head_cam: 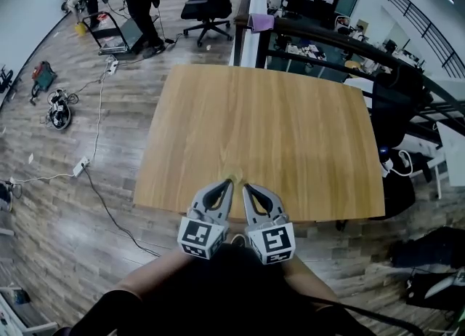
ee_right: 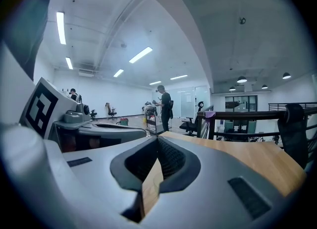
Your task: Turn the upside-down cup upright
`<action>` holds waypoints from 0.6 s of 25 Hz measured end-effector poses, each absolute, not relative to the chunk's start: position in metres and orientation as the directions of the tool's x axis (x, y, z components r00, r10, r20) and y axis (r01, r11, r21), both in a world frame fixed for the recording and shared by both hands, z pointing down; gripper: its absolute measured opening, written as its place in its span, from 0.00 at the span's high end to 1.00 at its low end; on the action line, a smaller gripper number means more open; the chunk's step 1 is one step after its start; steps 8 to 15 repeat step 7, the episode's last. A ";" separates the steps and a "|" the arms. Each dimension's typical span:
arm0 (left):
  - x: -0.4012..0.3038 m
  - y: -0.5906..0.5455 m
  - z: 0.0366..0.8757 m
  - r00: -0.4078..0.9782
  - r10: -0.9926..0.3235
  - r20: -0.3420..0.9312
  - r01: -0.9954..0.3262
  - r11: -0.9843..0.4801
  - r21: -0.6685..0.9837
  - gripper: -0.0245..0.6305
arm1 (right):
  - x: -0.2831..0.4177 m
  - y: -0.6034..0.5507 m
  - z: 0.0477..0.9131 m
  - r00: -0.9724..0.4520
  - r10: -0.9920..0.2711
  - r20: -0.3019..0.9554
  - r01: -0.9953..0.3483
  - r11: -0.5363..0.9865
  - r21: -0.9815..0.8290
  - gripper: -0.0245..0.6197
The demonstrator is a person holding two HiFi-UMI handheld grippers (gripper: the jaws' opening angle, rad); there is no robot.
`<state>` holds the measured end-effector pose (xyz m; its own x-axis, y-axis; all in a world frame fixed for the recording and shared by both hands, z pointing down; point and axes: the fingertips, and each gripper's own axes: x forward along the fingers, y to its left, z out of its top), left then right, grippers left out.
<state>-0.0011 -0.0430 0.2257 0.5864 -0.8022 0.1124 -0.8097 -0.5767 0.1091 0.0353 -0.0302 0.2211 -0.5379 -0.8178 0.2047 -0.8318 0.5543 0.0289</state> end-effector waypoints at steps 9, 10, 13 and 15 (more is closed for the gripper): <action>0.014 -0.041 0.232 0.590 -0.798 0.124 -0.807 -0.578 0.125 0.95 | 0.046 -0.031 0.220 -0.550 -0.812 0.197 -0.823 0.567 0.036 0.94; 0.014 -0.041 0.232 0.590 -0.798 0.124 -0.807 -0.578 0.125 0.95 | 0.046 -0.031 0.220 -0.550 -0.812 0.197 -0.823 0.567 0.036 0.94; 0.014 -0.041 0.232 0.590 -0.798 0.124 -0.807 -0.578 0.125 0.95 | 0.046 -0.031 0.220 -0.550 -0.812 0.197 -0.823 0.567 0.036 0.94; 0.014 -0.041 0.232 0.590 -0.798 0.124 -0.807 -0.578 0.125 0.95 | 0.046 -0.031 0.220 -0.550 -0.812 0.197 -0.823 0.567 0.036 0.94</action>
